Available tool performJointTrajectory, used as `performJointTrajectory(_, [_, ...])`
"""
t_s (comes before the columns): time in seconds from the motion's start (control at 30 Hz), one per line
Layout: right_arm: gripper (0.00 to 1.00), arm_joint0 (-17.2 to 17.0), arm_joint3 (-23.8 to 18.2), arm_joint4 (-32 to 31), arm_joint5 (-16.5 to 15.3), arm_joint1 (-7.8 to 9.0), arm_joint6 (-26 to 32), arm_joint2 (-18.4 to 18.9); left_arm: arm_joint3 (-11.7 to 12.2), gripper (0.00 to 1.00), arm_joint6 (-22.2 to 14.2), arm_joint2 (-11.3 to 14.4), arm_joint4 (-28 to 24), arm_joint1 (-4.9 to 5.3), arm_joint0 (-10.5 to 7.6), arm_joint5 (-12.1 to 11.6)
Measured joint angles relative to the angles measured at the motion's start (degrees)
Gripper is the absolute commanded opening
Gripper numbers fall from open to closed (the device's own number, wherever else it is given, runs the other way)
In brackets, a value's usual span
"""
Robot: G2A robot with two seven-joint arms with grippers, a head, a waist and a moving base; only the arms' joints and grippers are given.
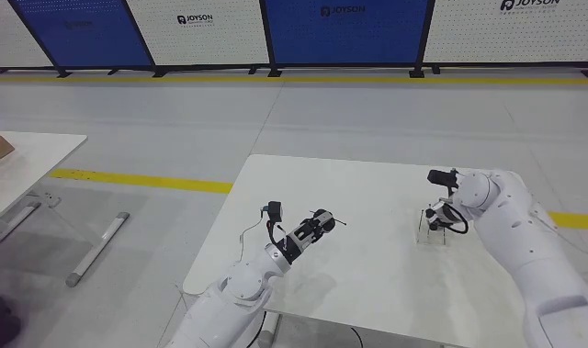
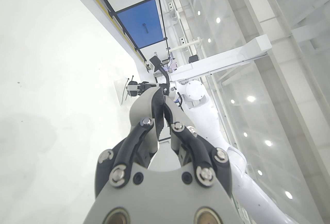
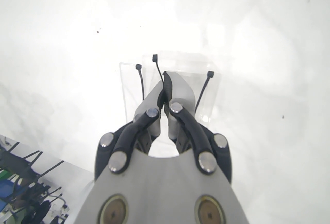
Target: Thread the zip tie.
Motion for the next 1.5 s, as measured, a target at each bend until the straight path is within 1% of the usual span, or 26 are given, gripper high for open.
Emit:
performJointTrajectory(0.13, [0.0, -2.2, -4.5, -0.8, 0.7, 1.9, 0.4, 1.8, 0.0, 0.0, 0.0, 0.0, 0.0, 0.0, 0.0, 0.0])
performJointTrajectory(0.27, [0.0, -5.2, -10.5, -1.8, 1.9, 4.13, 1.3, 4.4, 0.0, 0.0, 0.0, 0.0, 0.0, 0.0, 0.0, 0.0])
performJointTrajectory(0.37, [0.0, -8.1, -16.4, -3.0, 3.1, 6.02, 2.0, 6.8, 0.0, 0.0, 0.0, 0.0, 0.0, 0.0, 0.0, 0.0])
performJointTrajectory(0.53, [0.0, -14.7, -28.5, -5.5, 5.1, 9.31, 3.6, 12.1, 0.0, 0.0, 0.0, 0.0, 0.0, 0.0, 0.0, 0.0])
performJointTrajectory(0.57, [0.0, -16.4, -31.4, -6.1, 5.6, 10.03, 3.8, 13.5, 0.0, 0.0, 0.0, 0.0, 0.0, 0.0, 0.0, 0.0])
performJointTrajectory(0.7, [0.0, -21.8, -40.0, -8.0, 7.0, 11.91, 3.5, 17.7, 0.0, 0.0, 0.0, 0.0, 0.0, 0.0, 0.0, 0.0])
performJointTrajectory(0.8, [0.0, -25.3, -44.7, -8.3, 6.3, 12.9, 1.3, 20.7, 0.0, 0.0, 0.0, 0.0, 0.0, 0.0, 0.0, 0.0])
performJointTrajectory(0.9, [0.0, -27.5, -47.3, -8.6, 5.4, 13.43, 0.0, 22.3, 0.0, 0.0, 0.0, 0.0, 0.0, 0.0, 0.0, 0.0])
performJointTrajectory(1.33, [0.0, -27.6, -47.3, -8.6, 5.4, 13.42, 0.0, 22.3, 0.0, 0.0, 0.0, 0.0, 0.0, 0.0, 0.0, 0.0])
performJointTrajectory(1.5, [0.0, -30.0, -49.6, -7.8, 3.6, 13.59, -6.4, 23.5, 0.0, 0.0, 0.0, 0.0, 0.0, 0.0, 0.0, 0.0])
